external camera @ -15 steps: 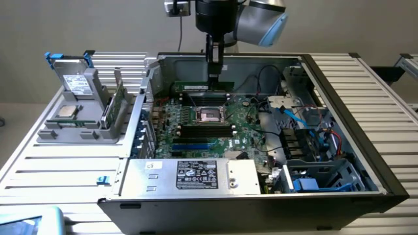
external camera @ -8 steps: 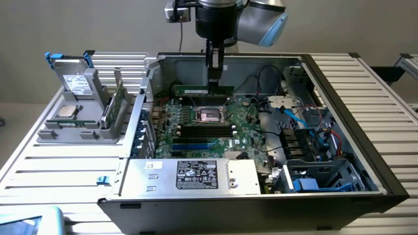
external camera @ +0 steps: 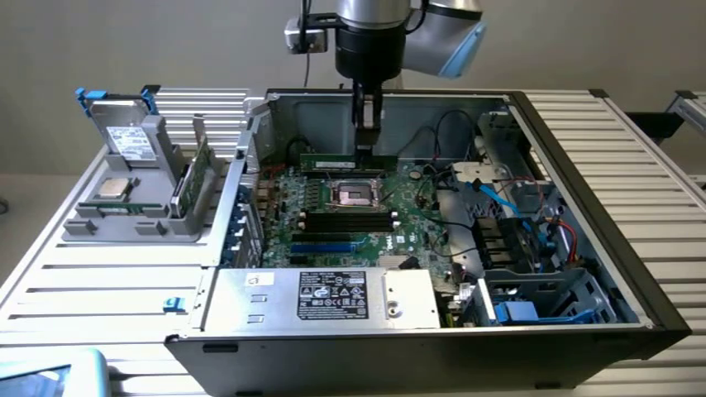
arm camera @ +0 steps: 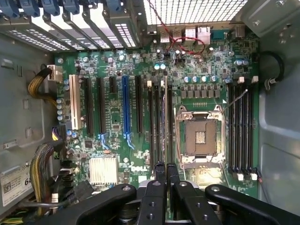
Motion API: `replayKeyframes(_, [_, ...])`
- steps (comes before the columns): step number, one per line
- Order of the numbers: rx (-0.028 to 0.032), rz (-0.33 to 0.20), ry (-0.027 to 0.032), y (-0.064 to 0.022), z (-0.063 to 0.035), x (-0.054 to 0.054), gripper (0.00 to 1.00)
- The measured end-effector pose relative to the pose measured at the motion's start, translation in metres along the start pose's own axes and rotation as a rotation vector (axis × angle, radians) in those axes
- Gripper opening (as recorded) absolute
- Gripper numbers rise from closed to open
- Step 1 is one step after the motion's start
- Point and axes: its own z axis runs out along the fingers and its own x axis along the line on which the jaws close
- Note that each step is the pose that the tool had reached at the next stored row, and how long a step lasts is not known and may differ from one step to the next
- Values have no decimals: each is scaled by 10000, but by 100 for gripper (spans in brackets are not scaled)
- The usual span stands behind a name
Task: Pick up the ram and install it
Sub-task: 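Insert the ram into the slot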
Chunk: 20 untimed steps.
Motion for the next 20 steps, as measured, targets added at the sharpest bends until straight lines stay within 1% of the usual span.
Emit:
replayKeyframes(4, [1,0,-4,-4,77,61,13])
replayKeyframes(7, [3,2,-2,-3,133,77,13])
replayKeyframes(10, [29,15,-3,-1,186,75,13])
replayKeyframes(12, [57,29,0,4,212,71,13])
replayKeyframes(14, [77,34,29,11,235,55,13])
replayKeyframes(15, [88,34,54,12,244,44,13])
replayKeyframes(16, [100,34,101,13,251,26,13])
replayKeyframes(17, [117,34,171,14,256,4,13])
replayKeyframes(18, [134,34,259,15,259,-16,13])
replayKeyframes(19, [155,35,370,16,262,-37,13])
replayKeyframes(20, [172,36,455,17,267,-53,13])
